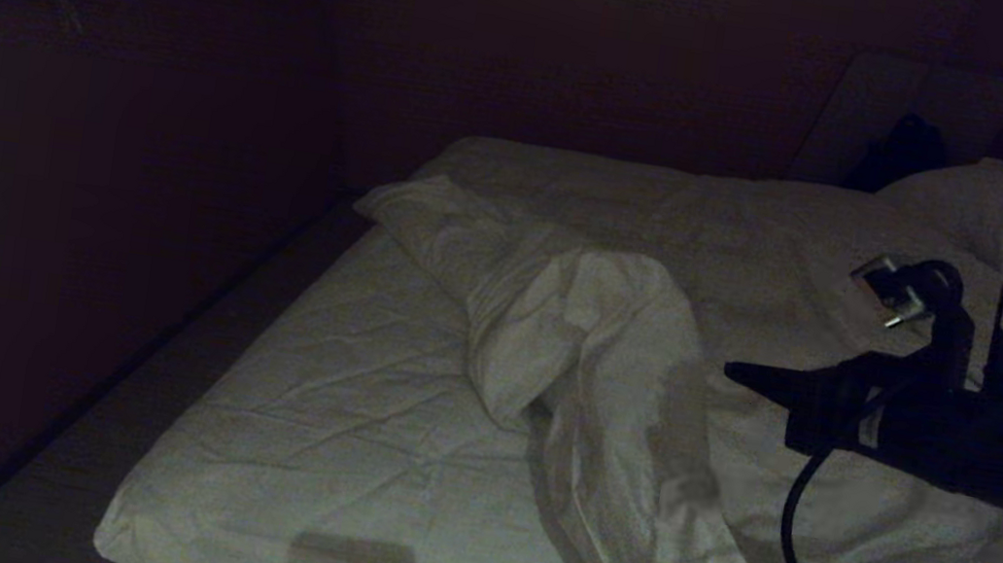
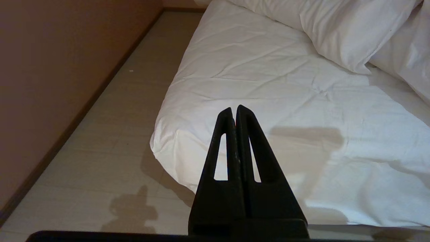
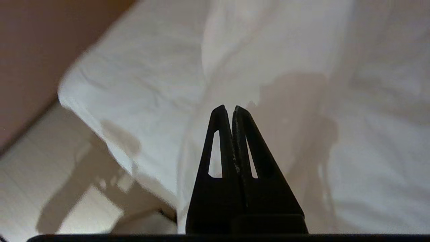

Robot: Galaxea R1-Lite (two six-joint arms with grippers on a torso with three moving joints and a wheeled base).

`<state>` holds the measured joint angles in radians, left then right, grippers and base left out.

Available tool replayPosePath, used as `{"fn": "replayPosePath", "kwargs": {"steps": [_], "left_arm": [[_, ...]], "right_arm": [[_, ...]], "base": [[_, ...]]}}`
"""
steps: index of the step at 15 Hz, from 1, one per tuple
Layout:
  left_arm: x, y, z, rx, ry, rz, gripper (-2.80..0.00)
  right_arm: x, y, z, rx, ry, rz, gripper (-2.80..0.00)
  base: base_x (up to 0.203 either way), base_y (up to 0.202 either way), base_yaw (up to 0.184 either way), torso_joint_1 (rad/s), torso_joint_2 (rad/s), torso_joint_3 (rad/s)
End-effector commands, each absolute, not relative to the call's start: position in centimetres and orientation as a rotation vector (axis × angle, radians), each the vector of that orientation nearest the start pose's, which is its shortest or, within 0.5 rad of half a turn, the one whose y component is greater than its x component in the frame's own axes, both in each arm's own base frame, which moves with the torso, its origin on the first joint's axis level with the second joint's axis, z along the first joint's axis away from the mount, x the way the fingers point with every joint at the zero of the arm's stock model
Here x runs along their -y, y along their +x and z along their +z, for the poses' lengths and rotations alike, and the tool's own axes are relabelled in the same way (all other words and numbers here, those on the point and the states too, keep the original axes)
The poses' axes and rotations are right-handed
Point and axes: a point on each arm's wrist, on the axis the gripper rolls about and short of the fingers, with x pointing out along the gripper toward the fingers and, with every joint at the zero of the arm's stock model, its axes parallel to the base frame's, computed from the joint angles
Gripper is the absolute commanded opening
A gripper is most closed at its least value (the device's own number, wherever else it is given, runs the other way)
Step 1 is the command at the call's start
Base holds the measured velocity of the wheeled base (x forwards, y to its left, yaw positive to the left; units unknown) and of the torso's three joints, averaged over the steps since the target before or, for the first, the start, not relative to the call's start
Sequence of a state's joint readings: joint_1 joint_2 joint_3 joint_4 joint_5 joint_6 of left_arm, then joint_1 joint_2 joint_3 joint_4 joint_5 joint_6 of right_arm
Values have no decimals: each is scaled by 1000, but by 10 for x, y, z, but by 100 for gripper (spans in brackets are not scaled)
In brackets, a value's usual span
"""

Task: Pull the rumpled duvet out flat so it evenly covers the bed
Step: Flatten the corners of the folded blanket

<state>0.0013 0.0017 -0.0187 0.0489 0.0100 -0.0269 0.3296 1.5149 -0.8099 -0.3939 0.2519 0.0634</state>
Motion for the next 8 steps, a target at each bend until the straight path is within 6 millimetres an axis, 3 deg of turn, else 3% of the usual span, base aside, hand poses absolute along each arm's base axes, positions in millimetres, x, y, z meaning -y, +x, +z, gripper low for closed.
{"fn": "replayPosePath", "kwargs": {"steps": [1, 4, 8], "left_arm": [[0, -24, 76, -31, -27, 13, -280], [0, -24, 76, -32, -27, 13, -280], [0, -24, 76, -31, -27, 13, -280]], "right_arm": [[-92, 252, 223, -336, 54, 567, -280], [-97, 265, 224, -354, 70, 570, -280], [-107, 282, 202, -448, 123, 565, -280]], "base": [[0, 0, 0, 0, 0, 0], [0, 0, 0, 0, 0, 0], [0, 0, 0, 0, 0, 0]]}}
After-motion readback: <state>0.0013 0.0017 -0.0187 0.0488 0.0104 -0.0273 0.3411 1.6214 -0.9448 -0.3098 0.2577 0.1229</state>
